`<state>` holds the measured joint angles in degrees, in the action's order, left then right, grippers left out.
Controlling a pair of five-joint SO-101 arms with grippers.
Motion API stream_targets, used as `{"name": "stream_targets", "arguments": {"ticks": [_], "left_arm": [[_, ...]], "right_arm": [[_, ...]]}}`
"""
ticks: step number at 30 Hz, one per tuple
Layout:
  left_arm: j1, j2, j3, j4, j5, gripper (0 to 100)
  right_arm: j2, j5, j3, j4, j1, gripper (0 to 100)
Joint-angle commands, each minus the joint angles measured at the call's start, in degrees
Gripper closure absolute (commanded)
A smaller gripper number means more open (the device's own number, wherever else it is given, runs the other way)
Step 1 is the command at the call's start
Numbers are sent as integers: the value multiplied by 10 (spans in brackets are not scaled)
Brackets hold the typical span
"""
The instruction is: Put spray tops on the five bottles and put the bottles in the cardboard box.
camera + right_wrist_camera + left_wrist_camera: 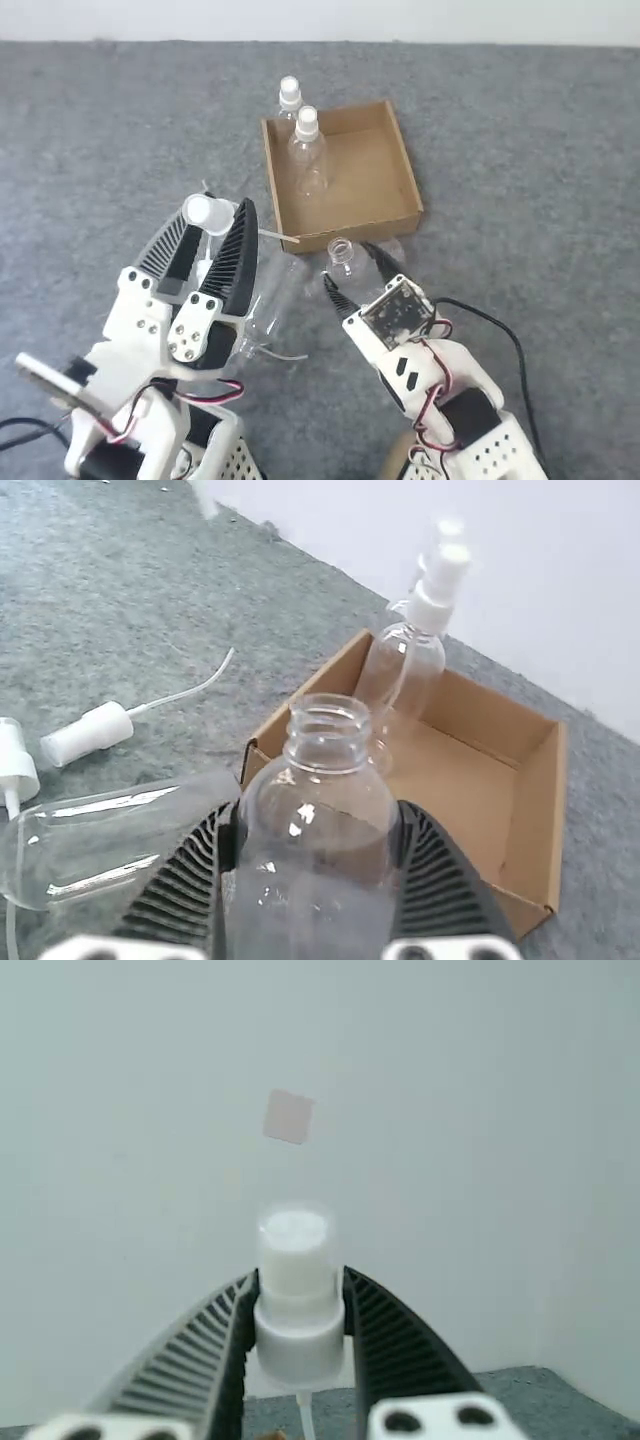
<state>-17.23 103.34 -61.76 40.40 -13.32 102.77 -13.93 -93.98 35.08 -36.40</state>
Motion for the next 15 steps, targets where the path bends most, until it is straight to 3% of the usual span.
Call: {"name": "stream_targets", "arguments": {"ticks": [1,8,15], "left_arm": [[-3,9,11,-17,-8,988],[-4,9,5,-14,-8,988],[-63,8,-18,-16,-3,988]], "right_arm": [[13,-23,4,-22,-15,957],[13,-64,-24,-73,-29,957],[13,-65,-24,-75,-29,957]]}}
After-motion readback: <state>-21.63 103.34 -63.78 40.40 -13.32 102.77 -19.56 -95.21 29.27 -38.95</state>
